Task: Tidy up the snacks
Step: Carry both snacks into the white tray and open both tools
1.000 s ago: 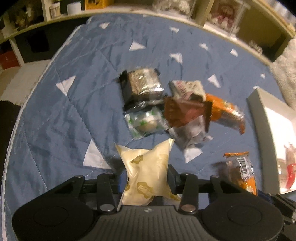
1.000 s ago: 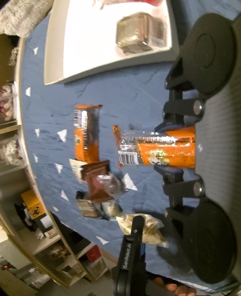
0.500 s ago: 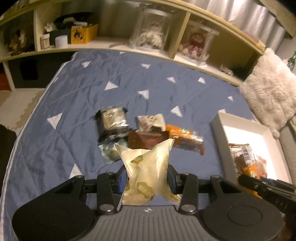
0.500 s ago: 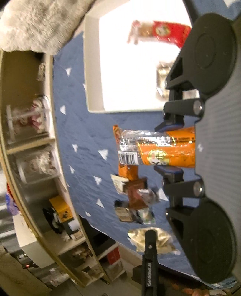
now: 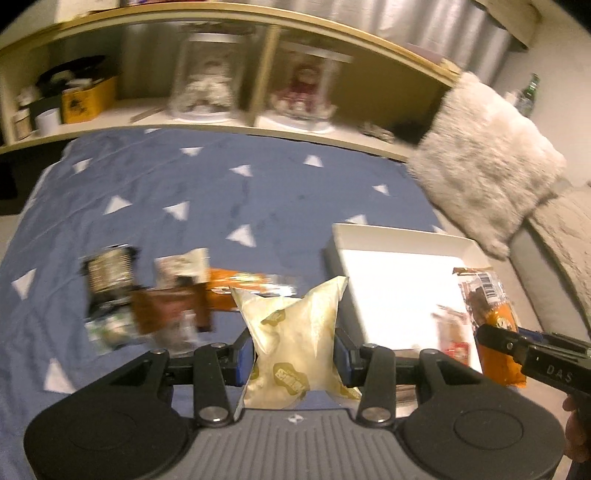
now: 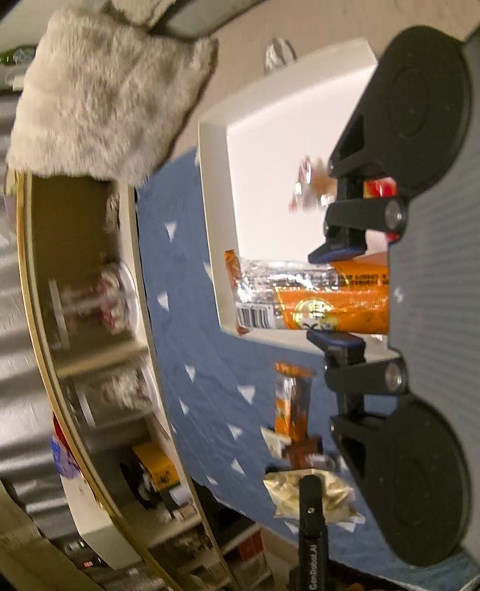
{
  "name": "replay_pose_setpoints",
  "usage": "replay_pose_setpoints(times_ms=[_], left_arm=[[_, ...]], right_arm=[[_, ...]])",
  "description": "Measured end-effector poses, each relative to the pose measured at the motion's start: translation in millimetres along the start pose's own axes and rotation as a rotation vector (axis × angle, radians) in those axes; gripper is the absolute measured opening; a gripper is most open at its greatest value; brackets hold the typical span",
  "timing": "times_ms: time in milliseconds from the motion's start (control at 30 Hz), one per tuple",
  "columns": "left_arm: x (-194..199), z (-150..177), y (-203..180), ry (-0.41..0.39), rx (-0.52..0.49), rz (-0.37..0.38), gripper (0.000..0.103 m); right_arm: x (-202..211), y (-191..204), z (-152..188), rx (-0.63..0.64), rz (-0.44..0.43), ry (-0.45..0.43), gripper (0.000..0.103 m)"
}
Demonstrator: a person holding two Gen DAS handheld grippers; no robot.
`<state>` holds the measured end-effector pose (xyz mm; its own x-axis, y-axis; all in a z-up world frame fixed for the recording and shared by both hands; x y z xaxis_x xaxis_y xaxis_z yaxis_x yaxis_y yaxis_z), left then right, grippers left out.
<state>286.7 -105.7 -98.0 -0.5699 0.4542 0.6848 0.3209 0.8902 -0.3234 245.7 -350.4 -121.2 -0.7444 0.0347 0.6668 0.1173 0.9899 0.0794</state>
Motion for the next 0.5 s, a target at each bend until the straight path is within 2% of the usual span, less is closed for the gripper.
replay_pose_setpoints(times_ms=[500], left_arm=[[-71.5,2.4,-136.6,0.061,-0.072,0.178,0.045]], right_arm=[[6.3,-116.6,3.1,-0.093,0.124,-0.021,0.043]])
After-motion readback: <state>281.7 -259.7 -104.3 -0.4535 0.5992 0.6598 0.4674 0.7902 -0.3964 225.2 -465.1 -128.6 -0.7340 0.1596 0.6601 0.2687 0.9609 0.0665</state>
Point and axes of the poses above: each gripper's, at about its wrist camera, not at the fingertips, and x roughly against the way its jaws point, y to its left, z to its underside, the point moved 9 cm from there along -x, roughly the way its jaws point, and after that the axes turned 8 degrees about z, right-handed, at the moved point
